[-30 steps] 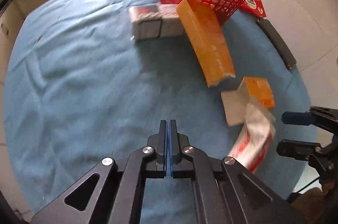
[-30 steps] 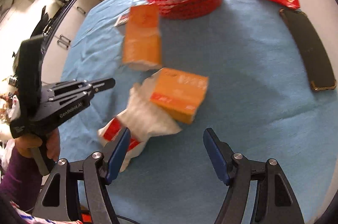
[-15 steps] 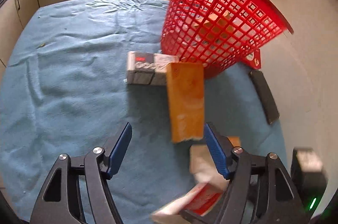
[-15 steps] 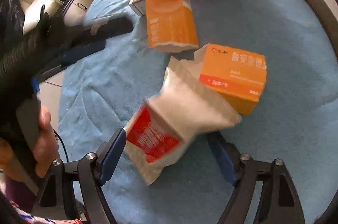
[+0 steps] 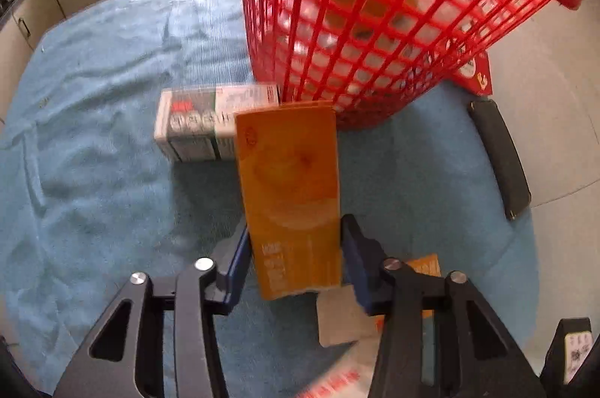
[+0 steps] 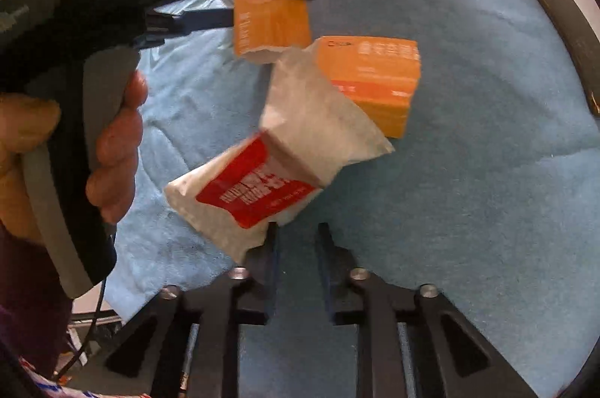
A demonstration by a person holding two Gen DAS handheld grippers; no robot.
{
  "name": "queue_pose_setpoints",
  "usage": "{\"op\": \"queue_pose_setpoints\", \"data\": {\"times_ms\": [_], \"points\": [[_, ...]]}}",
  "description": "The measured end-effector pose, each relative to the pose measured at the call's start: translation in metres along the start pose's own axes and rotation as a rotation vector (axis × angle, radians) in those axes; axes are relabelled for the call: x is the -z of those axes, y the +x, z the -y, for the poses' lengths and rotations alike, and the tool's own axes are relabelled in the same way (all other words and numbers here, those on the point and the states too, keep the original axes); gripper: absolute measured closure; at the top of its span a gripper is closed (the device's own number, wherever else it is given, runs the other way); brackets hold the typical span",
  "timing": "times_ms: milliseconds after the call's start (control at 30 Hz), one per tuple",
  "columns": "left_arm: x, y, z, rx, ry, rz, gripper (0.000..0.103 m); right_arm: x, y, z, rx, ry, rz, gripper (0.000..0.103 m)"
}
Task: Collect trash
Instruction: 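Grasp the orange medicine box with the left tool while the right tool grasps the white-red paper bag, then lift the orange box and paper bag toward the red basket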
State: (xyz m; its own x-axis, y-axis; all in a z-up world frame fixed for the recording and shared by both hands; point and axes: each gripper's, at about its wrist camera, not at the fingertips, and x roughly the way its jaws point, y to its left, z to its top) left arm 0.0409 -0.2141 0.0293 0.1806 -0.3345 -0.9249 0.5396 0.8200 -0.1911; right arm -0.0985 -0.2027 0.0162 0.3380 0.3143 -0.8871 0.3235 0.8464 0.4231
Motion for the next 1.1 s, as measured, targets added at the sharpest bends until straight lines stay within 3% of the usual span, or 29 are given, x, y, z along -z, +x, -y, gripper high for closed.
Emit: {"op": "queue_pose_setpoints", "data": {"times_ms": [33,67,100,400,600,833,1000,1100], "points": [[0.002,-0.003,0.0,-0.002,-0.002,0.008,0.059,0.0,-0.003,0.003,-0.021,0.014,0.011,0.052],[0.005,-0.005,0.0,-0.008,0.004,0.015,0.059,0.0,-0.005,0.004,-0.032,0.024,0.023,0.035],[0.009,-0.011,0.0,-0.024,0.012,0.027,0.059,0.0,-0.009,0.005,-0.038,0.033,0.044,0.029],[0.054,-0.087,-0.04,-0.083,-0.077,0.136,0.059,-0.007,-0.008,-0.015,-0.066,0.013,0.024,0.02],[0.103,-0.131,-0.076,-0.178,-0.175,0.176,0.059,-0.025,0.001,-0.035,0.034,0.035,0.015,0.019],[0.147,-0.162,-0.097,-0.218,-0.237,0.186,0.058,-0.042,0.011,-0.036,0.147,0.1,0.027,0.019],[0.16,-0.18,-0.098,-0.253,-0.229,0.211,0.058,-0.035,0.009,-0.022,0.102,0.131,0.018,0.044],[0.16,-0.182,-0.097,-0.254,-0.224,0.222,0.058,-0.03,0.004,-0.016,0.059,0.12,0.018,0.048]]}}
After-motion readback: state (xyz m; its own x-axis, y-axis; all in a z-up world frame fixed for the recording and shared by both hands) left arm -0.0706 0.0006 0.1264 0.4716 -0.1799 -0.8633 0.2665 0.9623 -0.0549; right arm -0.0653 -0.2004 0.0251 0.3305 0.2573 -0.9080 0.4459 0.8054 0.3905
